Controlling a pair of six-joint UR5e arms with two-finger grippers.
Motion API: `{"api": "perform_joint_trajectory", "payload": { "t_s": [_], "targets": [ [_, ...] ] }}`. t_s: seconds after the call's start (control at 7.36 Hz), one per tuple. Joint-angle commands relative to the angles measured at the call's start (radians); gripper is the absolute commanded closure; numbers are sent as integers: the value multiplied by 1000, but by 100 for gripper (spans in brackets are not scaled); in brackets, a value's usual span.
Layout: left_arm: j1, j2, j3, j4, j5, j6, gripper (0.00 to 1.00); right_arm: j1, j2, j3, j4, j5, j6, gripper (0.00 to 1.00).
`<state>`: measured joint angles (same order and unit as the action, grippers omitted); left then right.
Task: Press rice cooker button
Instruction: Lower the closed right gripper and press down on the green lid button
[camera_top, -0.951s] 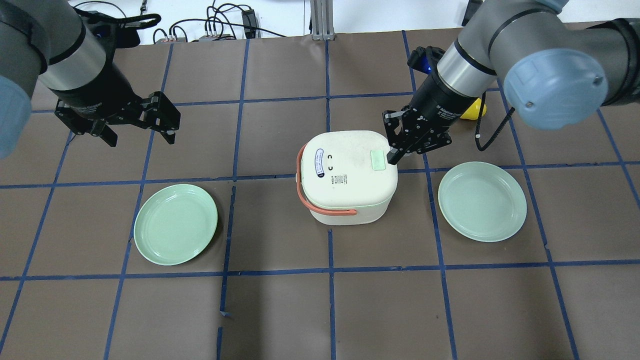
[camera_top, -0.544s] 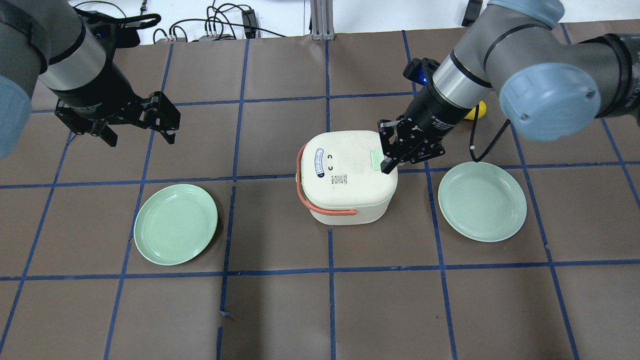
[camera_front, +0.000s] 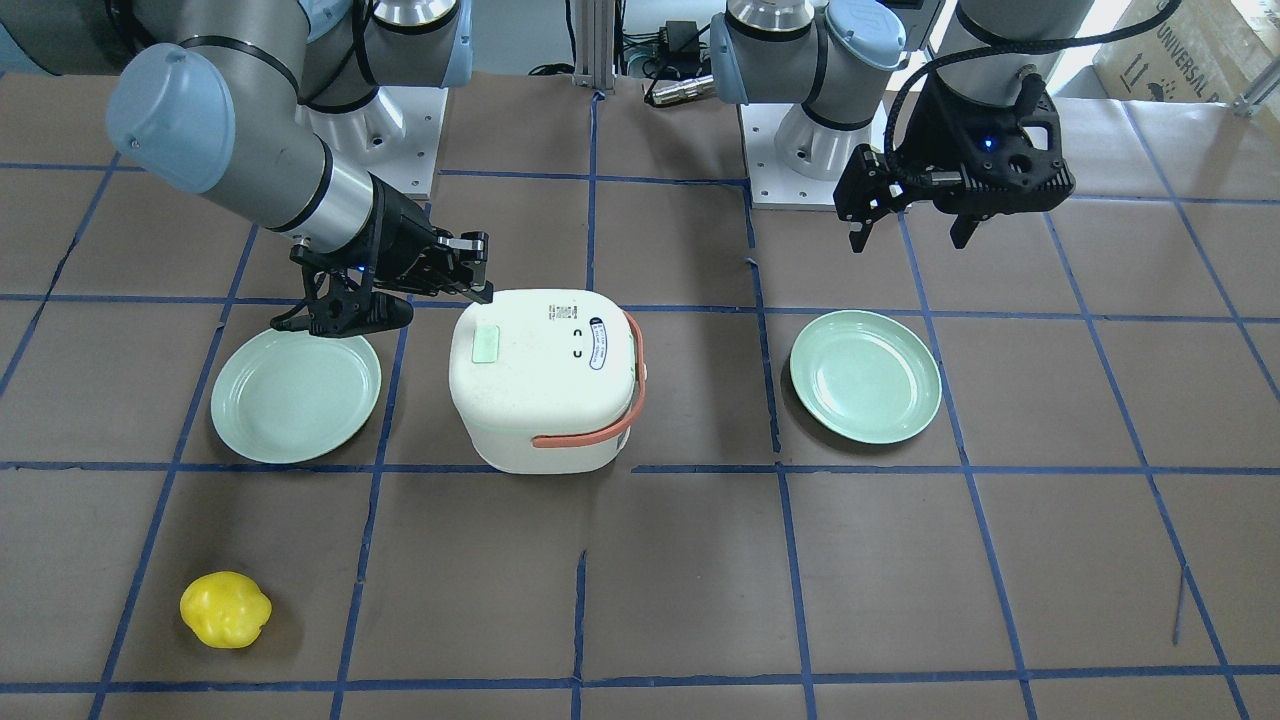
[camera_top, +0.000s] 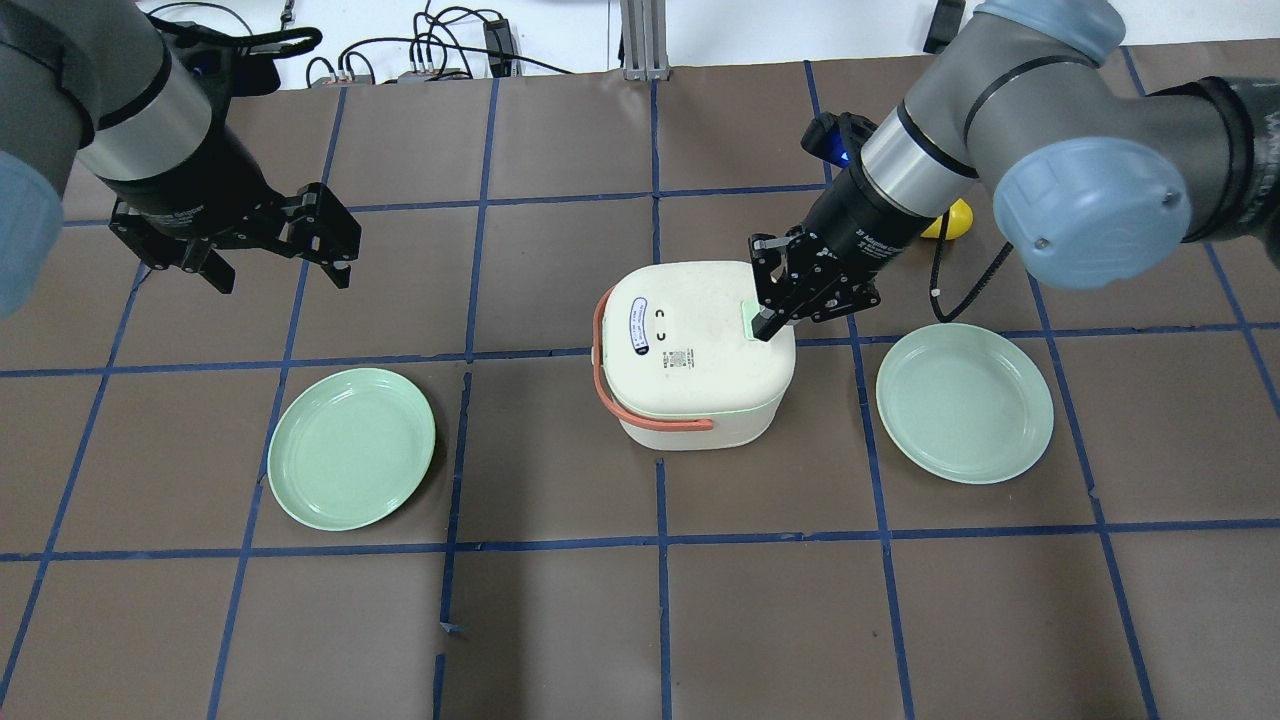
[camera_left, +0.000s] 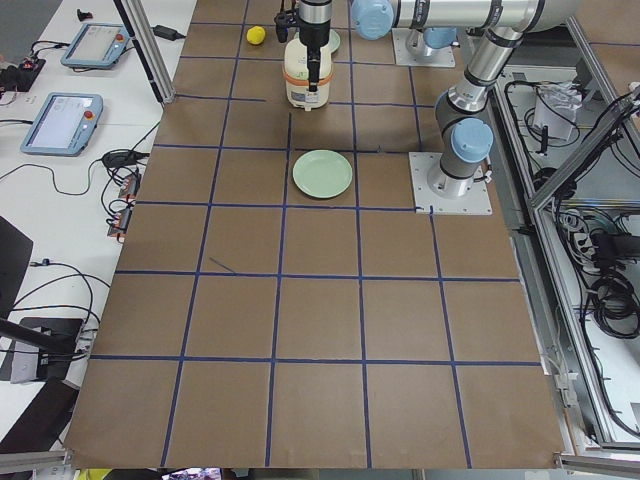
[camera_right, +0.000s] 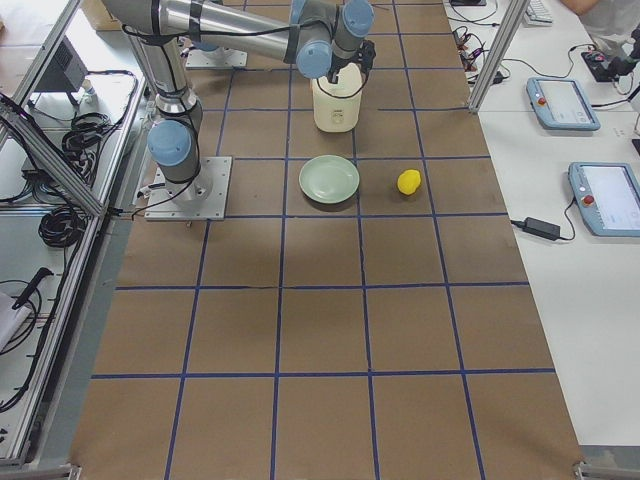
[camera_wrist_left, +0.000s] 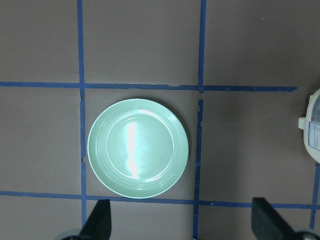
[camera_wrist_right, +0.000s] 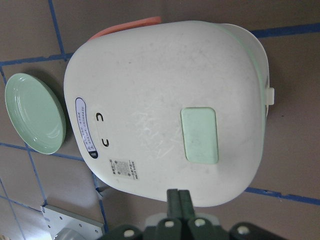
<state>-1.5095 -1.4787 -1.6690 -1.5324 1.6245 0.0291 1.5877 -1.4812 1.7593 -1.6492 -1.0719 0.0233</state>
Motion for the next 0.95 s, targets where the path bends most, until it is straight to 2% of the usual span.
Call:
{"api": "perform_joint_trajectory", "payload": {
  "t_s": [0.0,0.54,0.82],
  "targets": [
    [0,0,0,0,0,0,0,0,21,0,-56,-10,0,98],
    [0,0,0,0,0,0,0,0,30,15,-67,3,1,98],
    [0,0,0,0,0,0,0,0,30,46,-112,3,1,97]
  ]
}}
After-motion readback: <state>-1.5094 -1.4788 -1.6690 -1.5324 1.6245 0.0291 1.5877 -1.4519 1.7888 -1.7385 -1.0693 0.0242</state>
